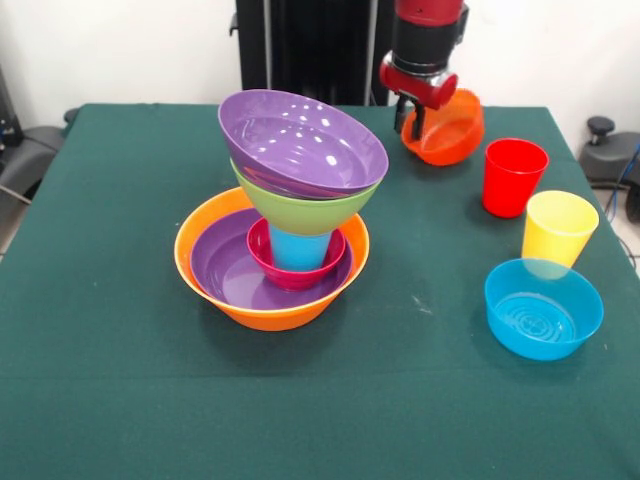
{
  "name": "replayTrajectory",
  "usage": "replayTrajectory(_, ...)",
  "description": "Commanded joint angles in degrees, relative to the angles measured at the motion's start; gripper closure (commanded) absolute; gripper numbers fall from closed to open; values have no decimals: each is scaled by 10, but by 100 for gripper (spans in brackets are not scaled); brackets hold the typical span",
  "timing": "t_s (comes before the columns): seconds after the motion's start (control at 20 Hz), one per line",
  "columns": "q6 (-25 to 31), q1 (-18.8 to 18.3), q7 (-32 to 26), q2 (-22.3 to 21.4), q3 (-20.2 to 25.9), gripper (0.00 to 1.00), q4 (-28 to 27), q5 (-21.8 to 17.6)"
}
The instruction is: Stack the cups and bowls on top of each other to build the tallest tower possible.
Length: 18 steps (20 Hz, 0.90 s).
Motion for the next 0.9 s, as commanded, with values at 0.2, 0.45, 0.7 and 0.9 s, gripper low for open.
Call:
replayTrajectory(0.2, 113, -40, -15, -90, 43, 100, -11, 16)
replayTrajectory(0.45, 153, -65, -26, -141, 60, 100, 10, 14)
replayTrajectory(0.7, 172, -77, -24, -161, 76, 100, 15, 15)
replayTrajectory(0.9, 170, -82, -17, -158, 87, 100, 17, 15)
